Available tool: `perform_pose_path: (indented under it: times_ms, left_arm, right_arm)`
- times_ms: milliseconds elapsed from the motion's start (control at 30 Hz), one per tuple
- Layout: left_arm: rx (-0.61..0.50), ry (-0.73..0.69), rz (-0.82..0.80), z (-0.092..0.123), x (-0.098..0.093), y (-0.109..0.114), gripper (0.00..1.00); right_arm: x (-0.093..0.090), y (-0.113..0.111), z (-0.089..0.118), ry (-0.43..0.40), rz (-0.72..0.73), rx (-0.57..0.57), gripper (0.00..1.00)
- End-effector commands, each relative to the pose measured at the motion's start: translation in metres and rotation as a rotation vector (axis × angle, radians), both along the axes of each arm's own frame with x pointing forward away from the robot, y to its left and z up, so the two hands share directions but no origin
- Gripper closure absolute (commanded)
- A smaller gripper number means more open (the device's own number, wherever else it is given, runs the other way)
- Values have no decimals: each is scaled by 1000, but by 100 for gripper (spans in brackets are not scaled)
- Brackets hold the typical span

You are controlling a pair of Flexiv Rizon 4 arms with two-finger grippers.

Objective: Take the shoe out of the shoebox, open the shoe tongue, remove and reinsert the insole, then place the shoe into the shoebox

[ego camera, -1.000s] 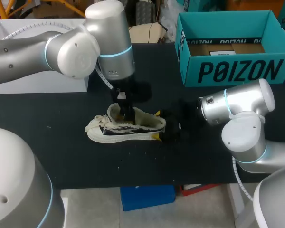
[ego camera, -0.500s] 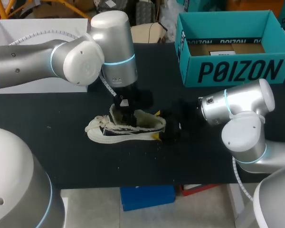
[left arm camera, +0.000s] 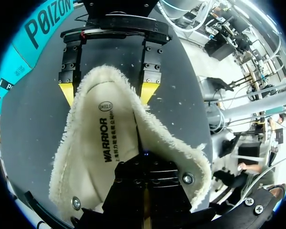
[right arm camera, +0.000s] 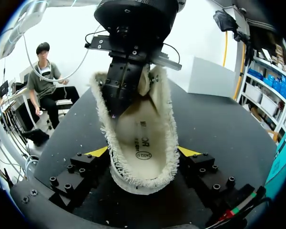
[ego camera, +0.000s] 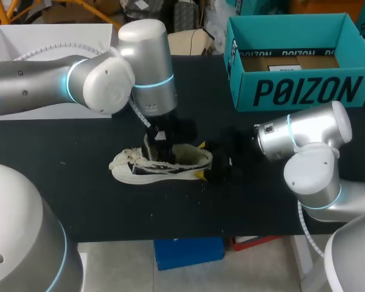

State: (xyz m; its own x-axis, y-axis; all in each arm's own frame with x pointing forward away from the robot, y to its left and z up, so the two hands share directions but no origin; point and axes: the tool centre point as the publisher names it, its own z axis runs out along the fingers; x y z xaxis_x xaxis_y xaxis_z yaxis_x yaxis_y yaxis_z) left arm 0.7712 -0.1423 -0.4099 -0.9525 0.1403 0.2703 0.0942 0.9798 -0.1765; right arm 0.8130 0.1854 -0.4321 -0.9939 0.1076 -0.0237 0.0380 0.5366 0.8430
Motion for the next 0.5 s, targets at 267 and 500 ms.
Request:
perform_pose_path:
  times_ms: [267, 500]
  left_arm:
    - [8, -36, 13, -9, -1, 0, 71]
    - [39, -100, 34, -5, 1, 2, 77]
  right_arm:
    - [1, -1, -2, 1, -2, -2, 100]
    - [1, -1, -2, 1, -2, -2, 100]
